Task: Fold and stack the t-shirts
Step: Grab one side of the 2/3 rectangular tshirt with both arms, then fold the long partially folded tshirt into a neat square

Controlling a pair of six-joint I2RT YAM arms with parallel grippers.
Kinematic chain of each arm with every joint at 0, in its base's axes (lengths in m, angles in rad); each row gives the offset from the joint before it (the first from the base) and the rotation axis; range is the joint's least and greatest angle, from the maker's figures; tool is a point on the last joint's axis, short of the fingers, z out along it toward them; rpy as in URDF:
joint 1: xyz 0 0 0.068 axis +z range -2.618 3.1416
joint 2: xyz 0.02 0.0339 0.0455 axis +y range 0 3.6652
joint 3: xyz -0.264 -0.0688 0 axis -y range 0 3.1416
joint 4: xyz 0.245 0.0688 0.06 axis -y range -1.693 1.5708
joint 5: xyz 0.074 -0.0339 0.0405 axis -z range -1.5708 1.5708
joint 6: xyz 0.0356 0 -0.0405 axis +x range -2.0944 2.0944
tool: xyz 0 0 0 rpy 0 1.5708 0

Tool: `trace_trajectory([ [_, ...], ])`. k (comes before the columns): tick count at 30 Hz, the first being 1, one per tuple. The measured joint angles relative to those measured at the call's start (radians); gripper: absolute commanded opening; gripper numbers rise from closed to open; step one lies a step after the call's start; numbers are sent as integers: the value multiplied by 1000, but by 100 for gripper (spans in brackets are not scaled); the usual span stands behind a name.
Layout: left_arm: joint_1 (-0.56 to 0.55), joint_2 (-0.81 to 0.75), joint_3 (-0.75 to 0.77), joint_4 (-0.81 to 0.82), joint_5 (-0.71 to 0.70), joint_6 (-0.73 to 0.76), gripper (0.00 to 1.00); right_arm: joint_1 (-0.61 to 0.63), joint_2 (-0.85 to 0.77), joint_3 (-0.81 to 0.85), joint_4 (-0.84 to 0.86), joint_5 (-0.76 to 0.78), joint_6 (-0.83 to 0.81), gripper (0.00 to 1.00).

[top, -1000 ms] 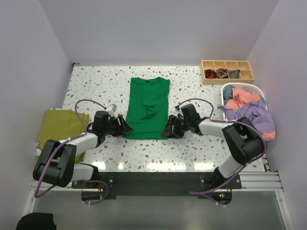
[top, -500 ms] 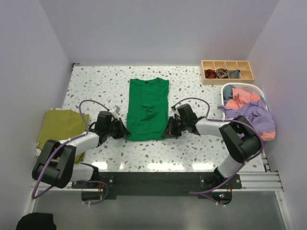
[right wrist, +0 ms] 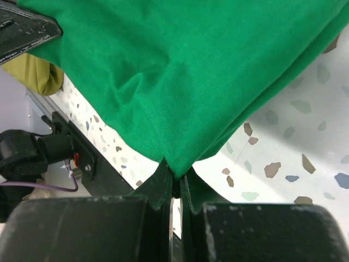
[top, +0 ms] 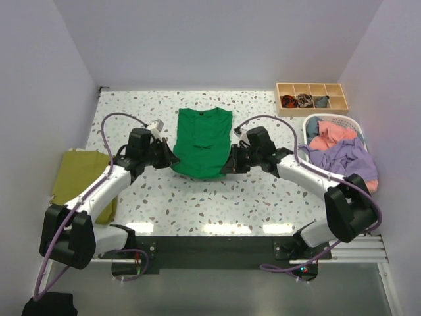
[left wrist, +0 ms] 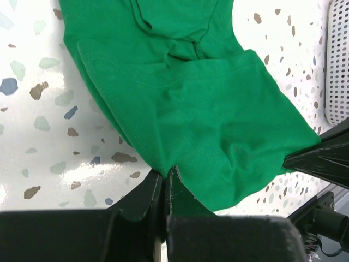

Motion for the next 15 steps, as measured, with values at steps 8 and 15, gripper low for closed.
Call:
trace_trajectory([
  [8, 0, 173, 164, -16, -22, 21, 0, -52, 82, 209, -90, 43, -88, 1],
  [15, 13, 439, 407, -19, -37, 29, 0, -135, 301, 418, -114, 34, -121, 1],
])
